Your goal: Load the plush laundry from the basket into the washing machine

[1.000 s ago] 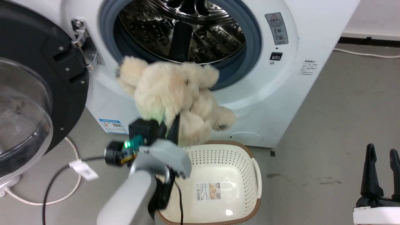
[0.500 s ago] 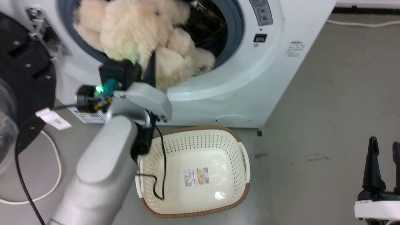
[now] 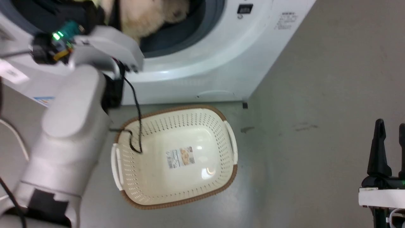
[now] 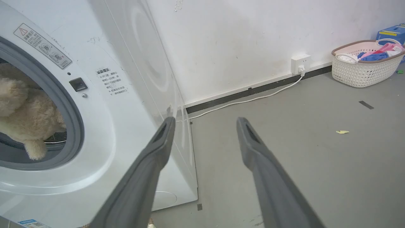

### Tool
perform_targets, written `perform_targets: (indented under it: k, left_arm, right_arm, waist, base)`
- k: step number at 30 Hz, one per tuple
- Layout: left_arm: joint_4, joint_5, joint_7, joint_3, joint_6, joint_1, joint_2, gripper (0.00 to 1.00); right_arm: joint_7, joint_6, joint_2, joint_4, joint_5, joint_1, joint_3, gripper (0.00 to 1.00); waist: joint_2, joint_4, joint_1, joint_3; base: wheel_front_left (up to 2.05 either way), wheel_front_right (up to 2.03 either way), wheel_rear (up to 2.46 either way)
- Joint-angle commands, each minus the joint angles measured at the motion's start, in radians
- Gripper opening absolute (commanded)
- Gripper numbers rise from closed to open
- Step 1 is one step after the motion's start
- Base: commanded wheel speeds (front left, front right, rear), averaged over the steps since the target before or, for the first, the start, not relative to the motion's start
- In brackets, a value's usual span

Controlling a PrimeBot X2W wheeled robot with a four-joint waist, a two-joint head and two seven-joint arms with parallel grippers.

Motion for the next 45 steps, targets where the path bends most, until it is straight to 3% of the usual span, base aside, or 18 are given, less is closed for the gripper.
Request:
perform_targets:
  k: [1,25,35,41,42,43,45]
  left_arm:
    - [0.008,0.011,-0.012,0.008,-0.003,-0.044,0.012,0.0]
    - [0.132,0.052,-0.015,0.053,0.015,-0.43,0.124,0.0]
    - [0.152,0.063,0.006,0.048,0.022,-0.514,0.152,0.0]
    - [0.175,0.06,0.023,0.052,0.05,-0.528,0.155,0.0]
    - [0.178,0.059,0.024,0.052,0.054,-0.529,0.154,0.44]
    - [0.181,0.059,0.029,0.05,0.056,-0.53,0.153,1.0]
    - [0.187,0.059,0.038,0.047,0.06,-0.534,0.151,1.0]
  right_arm:
    - [-0.004,0.001,-0.002,-0.007,0.007,-0.017,0.002,1.0]
    - [-0.004,0.001,-0.002,-0.057,0.022,-0.054,0.04,1.0]
    - [-0.004,0.001,-0.002,-0.075,0.027,-0.049,0.049,1.0]
    - [-0.004,0.001,-0.002,-0.078,0.032,-0.05,0.053,1.0]
    - [-0.004,0.001,-0.002,-0.079,0.032,-0.05,0.053,1.0]
    - [-0.004,0.001,-0.002,-0.079,0.033,-0.05,0.052,1.0]
    - [-0.004,0.001,-0.002,-0.079,0.032,-0.05,0.051,1.0]
  waist:
    - [-0.0001,-0.03,-0.0002,0.043]
    - [-0.0001,-0.118,-0.0002,0.296]
    - [-0.0001,-0.139,-0.0002,0.363]
    - [-0.0001,-0.147,-0.0002,0.38]
    - [-0.0001,-0.147,-0.0002,0.381]
    - [-0.0001,-0.147,-0.0002,0.382]
    - [-0.0001,-0.146,-0.0002,0.385]
  base:
    - [0.0,0.0,0.0]
    - [0.0,0.0,0.0]
    - [0.0,0.0,0.0]
    - [0.0,0.0,0.0]
    - [0.0,0.0,0.0]
    - [0.0,0.0,0.0]
    - [0.0,0.0,0.0]
